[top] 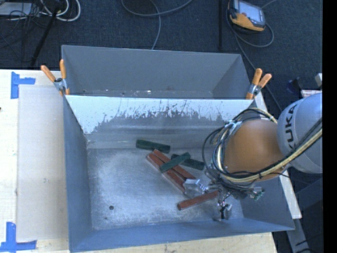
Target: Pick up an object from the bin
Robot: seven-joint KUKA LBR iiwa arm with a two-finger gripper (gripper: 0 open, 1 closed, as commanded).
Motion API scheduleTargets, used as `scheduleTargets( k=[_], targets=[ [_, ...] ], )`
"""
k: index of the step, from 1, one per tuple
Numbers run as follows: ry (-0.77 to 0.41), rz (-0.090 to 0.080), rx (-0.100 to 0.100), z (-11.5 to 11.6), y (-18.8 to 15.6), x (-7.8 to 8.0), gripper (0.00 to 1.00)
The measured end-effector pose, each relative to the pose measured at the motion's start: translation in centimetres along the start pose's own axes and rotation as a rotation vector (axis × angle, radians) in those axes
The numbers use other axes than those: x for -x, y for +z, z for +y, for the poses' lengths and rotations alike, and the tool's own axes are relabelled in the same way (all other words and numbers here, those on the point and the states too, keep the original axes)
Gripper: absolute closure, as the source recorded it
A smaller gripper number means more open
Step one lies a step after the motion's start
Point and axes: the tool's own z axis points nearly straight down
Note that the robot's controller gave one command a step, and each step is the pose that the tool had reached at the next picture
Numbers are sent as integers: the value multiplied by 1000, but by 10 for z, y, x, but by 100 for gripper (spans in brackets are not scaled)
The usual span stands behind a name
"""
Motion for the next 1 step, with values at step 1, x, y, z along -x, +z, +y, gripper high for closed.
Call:
scheduleTargets(
  k=[1],
  targets=[
    [-2, 2, 2, 1, 0, -1, 100]
  ],
)
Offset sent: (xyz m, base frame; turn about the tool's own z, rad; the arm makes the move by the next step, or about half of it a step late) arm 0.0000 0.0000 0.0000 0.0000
